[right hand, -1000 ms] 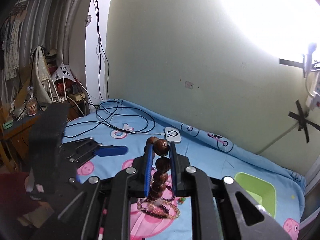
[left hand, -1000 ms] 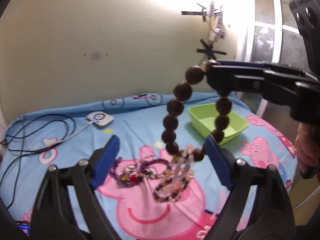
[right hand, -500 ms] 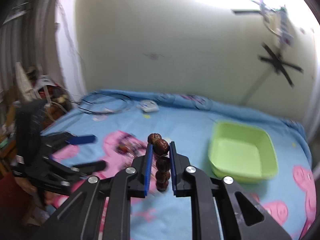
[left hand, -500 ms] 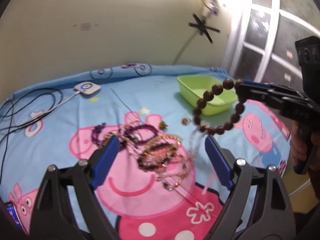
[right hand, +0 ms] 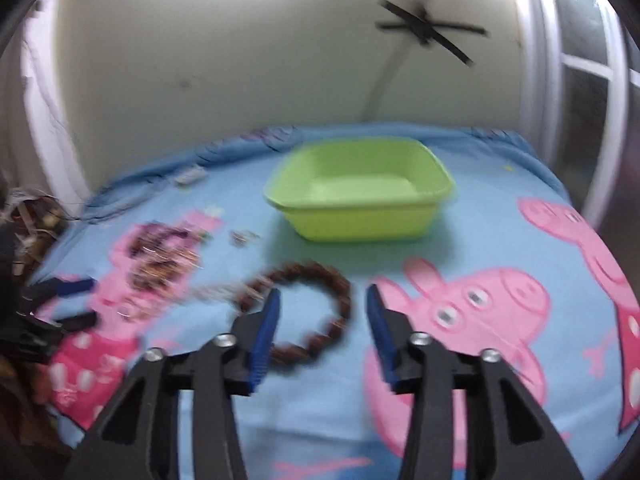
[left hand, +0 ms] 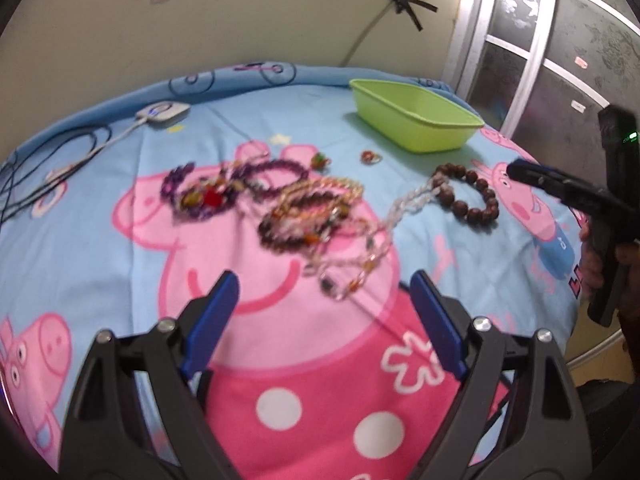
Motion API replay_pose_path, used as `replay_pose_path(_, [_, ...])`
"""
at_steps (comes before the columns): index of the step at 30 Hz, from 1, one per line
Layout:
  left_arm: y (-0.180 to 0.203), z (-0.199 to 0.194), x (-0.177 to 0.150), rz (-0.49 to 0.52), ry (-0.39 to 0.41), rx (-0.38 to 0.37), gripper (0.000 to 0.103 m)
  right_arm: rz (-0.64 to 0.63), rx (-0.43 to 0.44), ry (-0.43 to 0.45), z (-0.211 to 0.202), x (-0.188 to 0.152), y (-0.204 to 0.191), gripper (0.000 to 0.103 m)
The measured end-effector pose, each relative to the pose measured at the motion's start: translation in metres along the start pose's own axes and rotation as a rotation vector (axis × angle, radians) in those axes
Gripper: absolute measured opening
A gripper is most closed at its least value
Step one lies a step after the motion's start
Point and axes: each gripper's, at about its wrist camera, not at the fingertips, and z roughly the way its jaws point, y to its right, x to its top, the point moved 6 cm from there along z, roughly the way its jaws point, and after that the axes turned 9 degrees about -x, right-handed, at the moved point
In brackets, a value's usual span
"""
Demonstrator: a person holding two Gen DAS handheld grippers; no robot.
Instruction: Organize jewelry
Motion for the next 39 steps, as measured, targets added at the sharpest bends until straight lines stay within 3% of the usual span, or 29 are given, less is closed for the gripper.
replay_pose_path(1, [-0.002,-0.001,-0.002,-0.011,-0.001,-0.002,0.084,-0.096,0.029,-0.031,0.005,0.001,-0.021,0.035])
replay_pose_path(4, [-0.006,-0.005,-0.002,-0.029,0.007,0.005,0.084,-0.325,-0.007,-0.093,0.032,-0.005,-0.061,0.035])
replay_pose_path(9, [-0.012,-0.01,-0.002,-0.049,0.007,0.027,0.084,-0.509,-0.055,-0.156,0.067,-0.001,-0.082,0.034])
replay_pose_path(11, [-0.015,-0.012,-0.002,-0.056,0.008,0.032,0.084,-0.525,-0.045,-0.185,0.079,0.004,-0.078,0.034])
replay_pose_path(12, [-0.015,-0.013,-0.002,-0.058,0.009,0.033,0.084,-0.51,-0.023,-0.204,0.083,0.007,-0.074,0.028])
replay_pose_path(13, [-0.015,-0.012,-0.001,-0.059,0.008,0.034,0.084,-0.459,0.041,-0.247,0.086,0.009,-0.071,0.008])
replay_pose_path(14, [-0.016,-0.01,0.0,-0.059,0.004,0.036,0.084,-0.417,0.071,-0.265,0.091,0.014,-0.066,0.0])
replay_pose_path(15, [-0.015,-0.009,0.001,-0.057,0.001,0.039,0.084,-0.377,0.086,-0.284,0.095,0.019,-0.062,0.0])
replay_pose_path(20, [0.001,-0.01,0.018,0.01,0.037,0.039,0.084,-0.247,0.238,-0.12,0.041,0.06,-0.07,0.0])
replay_pose_path(23, [0.021,-0.009,0.033,0.081,0.06,-0.001,0.094,-0.225,0.255,-0.019,0.003,0.088,-0.07,0.0])
replay_pose_path(28, [0.057,0.0,0.062,0.221,0.094,-0.028,0.095,-0.183,0.307,0.071,-0.038,0.13,-0.068,0.0])
replay_pose_path(34, [0.086,0.008,0.115,0.27,0.17,-0.116,0.094,-0.132,0.303,0.167,-0.07,0.17,-0.049,0.0])
replay_pose_path(37, [0.103,0.024,0.141,0.291,0.165,-0.187,0.075,-0.103,0.285,0.199,-0.078,0.186,-0.035,0.0])
replay_pose_path(38, [0.107,0.029,0.146,0.297,0.158,-0.2,0.06,-0.088,0.281,0.206,-0.08,0.191,-0.028,0.0])
replay_pose_path(39, [0.113,0.037,0.154,0.312,0.143,-0.218,0.039,-0.077,0.271,0.213,-0.08,0.195,-0.022,0.0])
